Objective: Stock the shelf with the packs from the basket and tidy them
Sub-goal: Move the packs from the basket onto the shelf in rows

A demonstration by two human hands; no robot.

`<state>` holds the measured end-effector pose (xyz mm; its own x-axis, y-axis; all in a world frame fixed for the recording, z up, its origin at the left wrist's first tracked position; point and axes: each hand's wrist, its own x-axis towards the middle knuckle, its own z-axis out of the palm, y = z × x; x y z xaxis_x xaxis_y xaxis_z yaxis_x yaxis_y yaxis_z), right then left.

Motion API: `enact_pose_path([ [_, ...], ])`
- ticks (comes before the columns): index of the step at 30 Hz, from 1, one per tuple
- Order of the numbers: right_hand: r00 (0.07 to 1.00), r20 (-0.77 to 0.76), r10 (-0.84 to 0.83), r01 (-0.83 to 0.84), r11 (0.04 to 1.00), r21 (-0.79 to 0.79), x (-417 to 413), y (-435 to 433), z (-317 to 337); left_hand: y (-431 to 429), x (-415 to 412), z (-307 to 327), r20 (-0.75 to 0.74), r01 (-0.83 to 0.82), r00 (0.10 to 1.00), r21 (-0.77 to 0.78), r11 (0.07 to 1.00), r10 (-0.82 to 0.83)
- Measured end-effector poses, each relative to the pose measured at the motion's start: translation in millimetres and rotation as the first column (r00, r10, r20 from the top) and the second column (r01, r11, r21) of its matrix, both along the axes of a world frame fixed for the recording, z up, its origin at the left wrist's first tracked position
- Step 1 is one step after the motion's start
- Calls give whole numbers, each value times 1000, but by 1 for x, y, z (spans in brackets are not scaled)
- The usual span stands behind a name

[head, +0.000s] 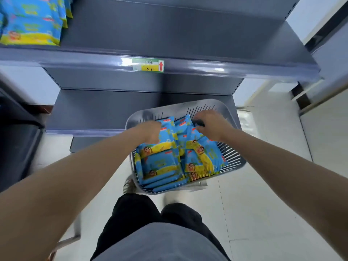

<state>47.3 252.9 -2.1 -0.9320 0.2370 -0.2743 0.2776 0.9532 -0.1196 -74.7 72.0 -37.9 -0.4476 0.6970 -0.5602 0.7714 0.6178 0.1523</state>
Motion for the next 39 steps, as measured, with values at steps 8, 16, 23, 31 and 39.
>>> enact_pose_path([
  [8,914,402,-49,58,998,-9,19,21,-33,1,14,-16,-119,-114,988,-93,989,103],
  [16,757,645,-103,78,995,68,20,23,-46,4,24,-6,15,-187,982,-88,978,189],
  [23,749,637,-183,249,968,-14,13,14,-47,9,10,44,-14,-209,977,111,972,212],
  [31,685,709,-168,239,971,-1,3,-1,-55,11,-4,93,17,-207,978,241,948,209],
  [39,677,731,89,-95,995,-33,-7,-10,-44,-3,-8,100,38,-217,976,265,939,215],
])
